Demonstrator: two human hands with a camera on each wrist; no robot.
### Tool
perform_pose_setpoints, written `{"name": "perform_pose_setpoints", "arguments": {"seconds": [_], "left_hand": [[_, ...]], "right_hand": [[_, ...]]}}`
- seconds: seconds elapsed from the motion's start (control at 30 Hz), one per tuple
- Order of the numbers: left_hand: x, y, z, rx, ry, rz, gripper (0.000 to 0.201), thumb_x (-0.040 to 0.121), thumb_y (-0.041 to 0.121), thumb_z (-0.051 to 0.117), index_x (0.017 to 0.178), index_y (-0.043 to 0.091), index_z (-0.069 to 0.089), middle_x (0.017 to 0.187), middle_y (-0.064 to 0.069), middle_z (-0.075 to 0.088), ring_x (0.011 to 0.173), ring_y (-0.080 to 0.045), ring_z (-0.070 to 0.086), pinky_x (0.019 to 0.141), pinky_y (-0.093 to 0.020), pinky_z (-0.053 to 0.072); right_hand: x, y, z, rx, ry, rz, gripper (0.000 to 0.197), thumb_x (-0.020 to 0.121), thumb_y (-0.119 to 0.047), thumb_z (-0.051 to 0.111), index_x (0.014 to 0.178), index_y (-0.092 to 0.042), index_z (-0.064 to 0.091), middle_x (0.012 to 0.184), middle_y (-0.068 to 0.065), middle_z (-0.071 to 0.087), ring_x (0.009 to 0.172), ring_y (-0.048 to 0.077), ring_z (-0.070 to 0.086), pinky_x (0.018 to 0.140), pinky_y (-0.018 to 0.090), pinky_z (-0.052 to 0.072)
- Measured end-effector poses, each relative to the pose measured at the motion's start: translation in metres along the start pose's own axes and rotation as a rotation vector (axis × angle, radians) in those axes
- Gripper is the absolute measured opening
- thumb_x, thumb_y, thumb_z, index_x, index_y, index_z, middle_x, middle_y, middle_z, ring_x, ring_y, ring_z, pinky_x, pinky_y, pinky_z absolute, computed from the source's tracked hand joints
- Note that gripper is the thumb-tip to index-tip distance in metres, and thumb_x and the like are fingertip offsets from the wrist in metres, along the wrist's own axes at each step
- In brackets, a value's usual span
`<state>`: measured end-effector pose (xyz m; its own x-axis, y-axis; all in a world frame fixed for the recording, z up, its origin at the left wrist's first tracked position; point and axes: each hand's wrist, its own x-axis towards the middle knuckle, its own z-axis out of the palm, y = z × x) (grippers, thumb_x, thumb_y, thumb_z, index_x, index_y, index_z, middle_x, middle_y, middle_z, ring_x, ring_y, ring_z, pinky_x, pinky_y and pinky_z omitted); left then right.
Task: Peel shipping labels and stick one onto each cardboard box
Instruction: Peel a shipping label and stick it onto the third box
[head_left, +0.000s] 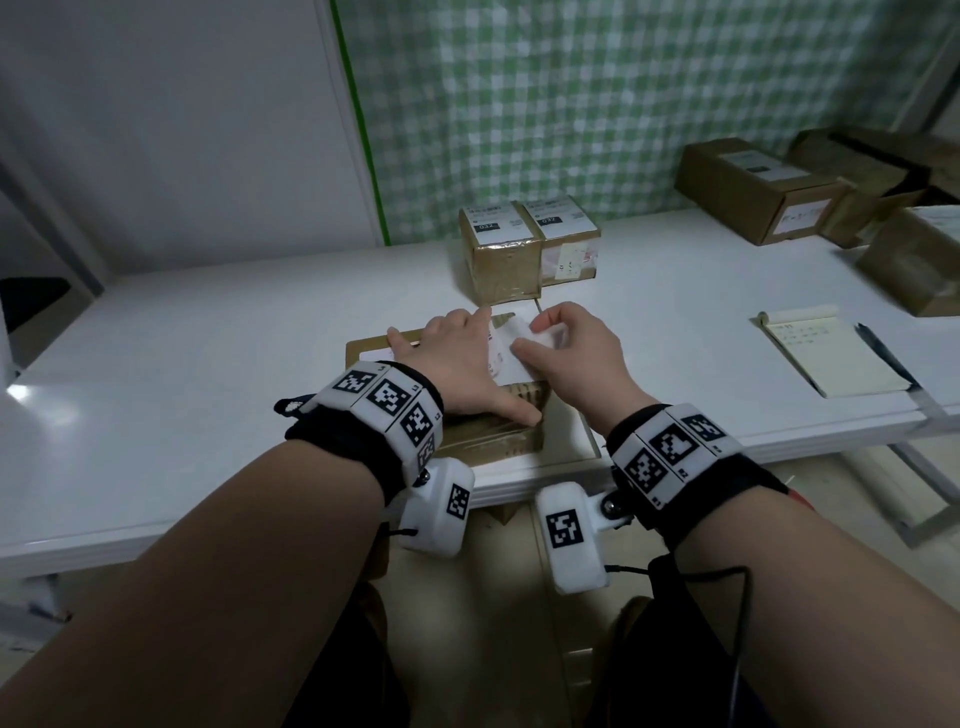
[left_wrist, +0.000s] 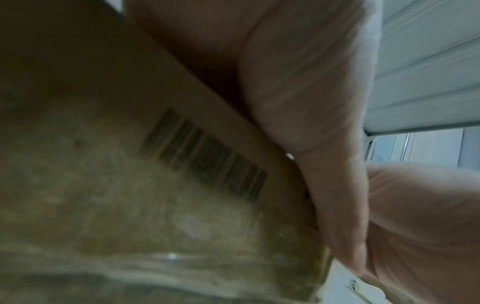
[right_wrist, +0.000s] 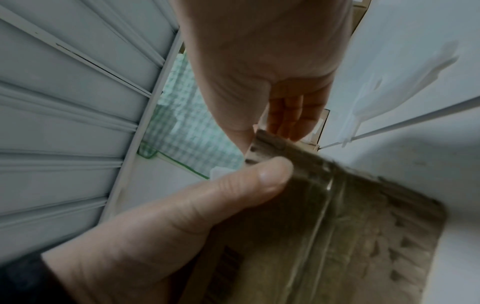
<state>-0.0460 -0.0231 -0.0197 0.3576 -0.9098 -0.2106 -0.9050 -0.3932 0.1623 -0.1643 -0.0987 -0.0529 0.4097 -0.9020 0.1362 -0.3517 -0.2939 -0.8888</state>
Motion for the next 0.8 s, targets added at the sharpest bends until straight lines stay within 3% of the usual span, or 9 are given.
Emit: {"name": "perform_pose_setpoints", "arguments": {"seconds": [0.23,0.33,0.43,0.53,0.63,0.7,0.8], "left_hand": [[0.000,0.001,0.002,-0.004,0.027,-0.003,0.125,0.053,0.073,0.070,0.149,0.020,0.010,0.154,-0.003,0.021,0.142,-0.025,0.017,0.109,-0.067,0.006],[0.000,0.000,0.002,-0.009,0.028,0.000,0.124,0.052,0.074,0.070,0.148,0.021,0.011,0.154,-0.002,0.020,0.143,-0.024,0.017,0.109,-0.068,0.005],[0.000,0.000,0.002,-0.017,0.029,0.002,0.124,0.052,0.074,0.070,0.148,0.022,0.012,0.154,-0.001,0.020,0.142,-0.024,0.017,0.109,-0.068,0.005],[0.000,0.000,0.002,-0.019,0.037,0.001,0.123,0.052,0.074,0.070,0.148,0.021,0.013,0.153,-0.001,0.022,0.142,-0.024,0.018,0.109,-0.068,0.005],[0.000,-0.001,0.003,-0.014,0.042,0.000,0.124,0.051,0.075,0.069,0.148,0.022,0.013,0.153,-0.001,0.022,0.142,-0.024,0.018,0.109,-0.068,0.005],[0.000,-0.001,0.003,-0.016,0.039,0.000,0.124,0.051,0.075,0.069,0.148,0.022,0.012,0.154,0.000,0.021,0.142,-0.024,0.017,0.109,-0.068,0.005],[-0.001,-0.001,0.004,-0.024,0.040,0.000,0.125,0.051,0.075,0.069,0.148,0.023,0.012,0.154,0.000,0.020,0.143,-0.024,0.016,0.109,-0.067,0.004]], "right_hand": [[0.008,0.005,-0.002,-0.096,0.055,-0.040,0.008,0.082,-0.014,0.059,0.083,-0.022,0.057,0.069,-0.008,0.050,0.063,0.008,0.046,0.056,0.024,0.036],[0.013,0.020,-0.011,-0.170,0.162,0.066,0.021,0.082,-0.005,0.046,0.075,-0.022,0.056,0.074,-0.005,0.057,0.071,0.016,0.051,0.062,0.023,0.033],[0.019,0.034,-0.024,-0.139,0.230,0.170,0.014,0.081,-0.010,0.049,0.079,-0.020,0.058,0.082,-0.002,0.060,0.078,0.019,0.053,0.069,0.022,0.035],[0.026,0.035,-0.032,-0.103,0.268,0.182,0.009,0.082,-0.019,0.053,0.087,-0.017,0.061,0.089,0.000,0.062,0.089,0.022,0.058,0.076,0.025,0.041],[0.031,0.035,-0.036,-0.089,0.258,0.203,0.024,0.086,-0.018,0.052,0.107,-0.012,0.062,0.108,0.006,0.063,0.105,0.025,0.058,0.088,0.026,0.042],[0.033,0.039,-0.037,-0.090,0.213,0.240,0.038,0.086,-0.018,0.053,0.123,-0.011,0.056,0.127,0.009,0.058,0.115,0.028,0.056,0.101,0.034,0.043],[0.030,0.041,-0.036,-0.078,0.108,0.274,0.056,0.084,-0.017,0.053,0.139,-0.015,0.044,0.143,0.011,0.046,0.123,0.030,0.052,0.104,0.043,0.043]]}}
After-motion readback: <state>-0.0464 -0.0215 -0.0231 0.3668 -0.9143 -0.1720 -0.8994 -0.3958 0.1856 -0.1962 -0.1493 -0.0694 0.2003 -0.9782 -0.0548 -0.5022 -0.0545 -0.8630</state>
